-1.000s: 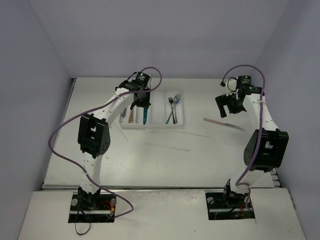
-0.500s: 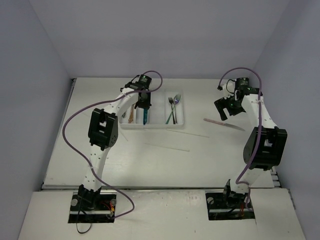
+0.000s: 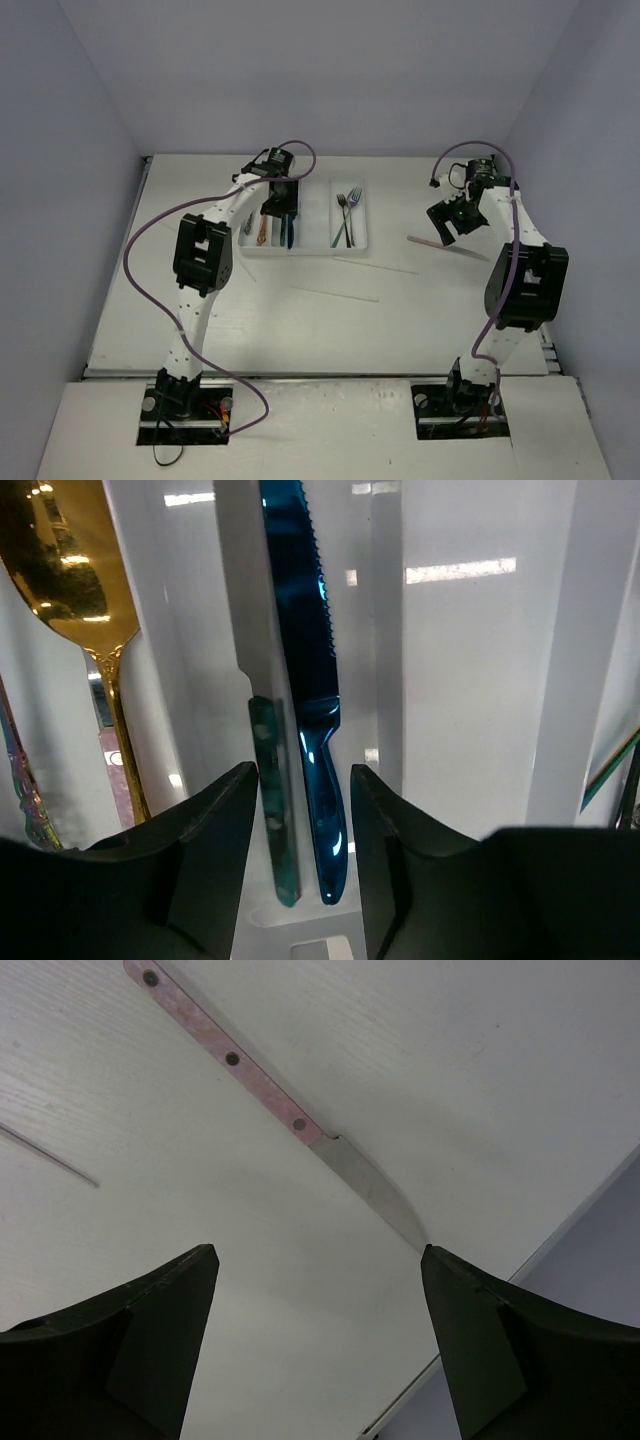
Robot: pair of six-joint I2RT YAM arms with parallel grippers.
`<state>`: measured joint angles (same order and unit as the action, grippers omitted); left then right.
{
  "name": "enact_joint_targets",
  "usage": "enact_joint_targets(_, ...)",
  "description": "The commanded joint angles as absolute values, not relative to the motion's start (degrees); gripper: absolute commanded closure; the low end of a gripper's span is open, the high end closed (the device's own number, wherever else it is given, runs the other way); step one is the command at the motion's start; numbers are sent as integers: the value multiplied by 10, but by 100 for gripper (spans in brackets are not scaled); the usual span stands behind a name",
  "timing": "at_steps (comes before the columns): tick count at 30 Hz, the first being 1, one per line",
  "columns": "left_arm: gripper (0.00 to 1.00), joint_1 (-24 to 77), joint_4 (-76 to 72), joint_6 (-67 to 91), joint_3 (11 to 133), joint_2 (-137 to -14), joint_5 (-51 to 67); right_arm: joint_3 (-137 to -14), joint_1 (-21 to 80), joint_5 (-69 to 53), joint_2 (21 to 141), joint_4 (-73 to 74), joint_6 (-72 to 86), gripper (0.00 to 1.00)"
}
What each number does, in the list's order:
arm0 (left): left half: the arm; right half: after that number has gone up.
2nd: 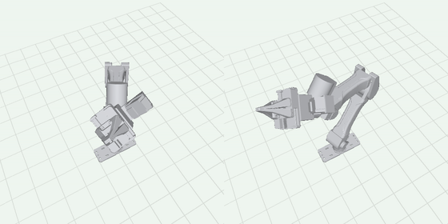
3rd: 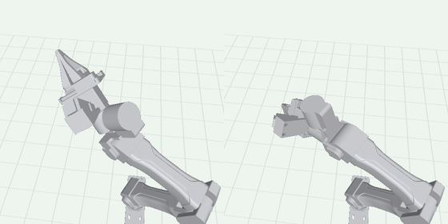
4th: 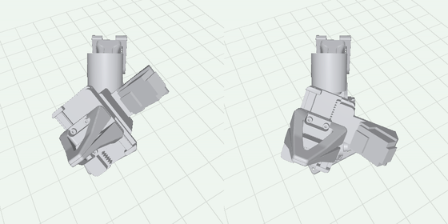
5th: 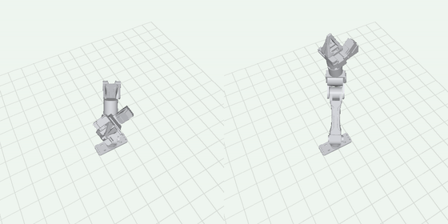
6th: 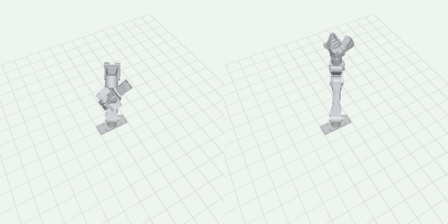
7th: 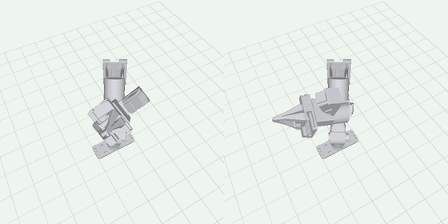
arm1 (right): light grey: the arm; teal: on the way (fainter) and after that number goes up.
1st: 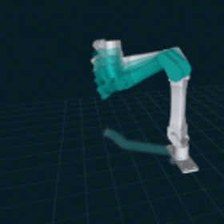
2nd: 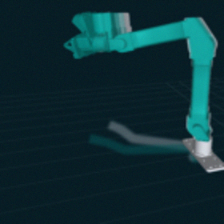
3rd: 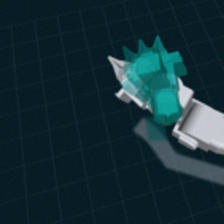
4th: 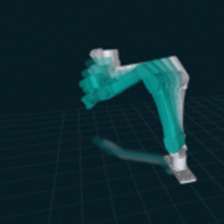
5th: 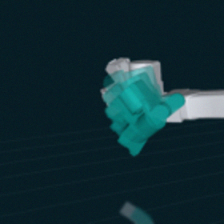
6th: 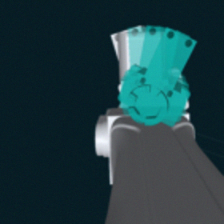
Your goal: Sort the eating utensils into containers
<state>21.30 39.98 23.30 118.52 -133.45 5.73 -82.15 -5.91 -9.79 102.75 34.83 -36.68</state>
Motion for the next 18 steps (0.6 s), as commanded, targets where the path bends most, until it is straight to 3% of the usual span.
enact_joint_targets(1, 52, 214, 386, 233, 1219, -1278, 87, -838, -56, -82, 1042, 345, -410, 24)
enact_joint_targets(10, 46, 222, 385, 162, 1274, -1202, 198, -861, -55, -83, 1103, 349, -481, 27)
enact_joint_targets(18, 45, 252, 384, 99, 1187, -1121, 208, -887, -54, -111, 1168, 348, -501, 27)
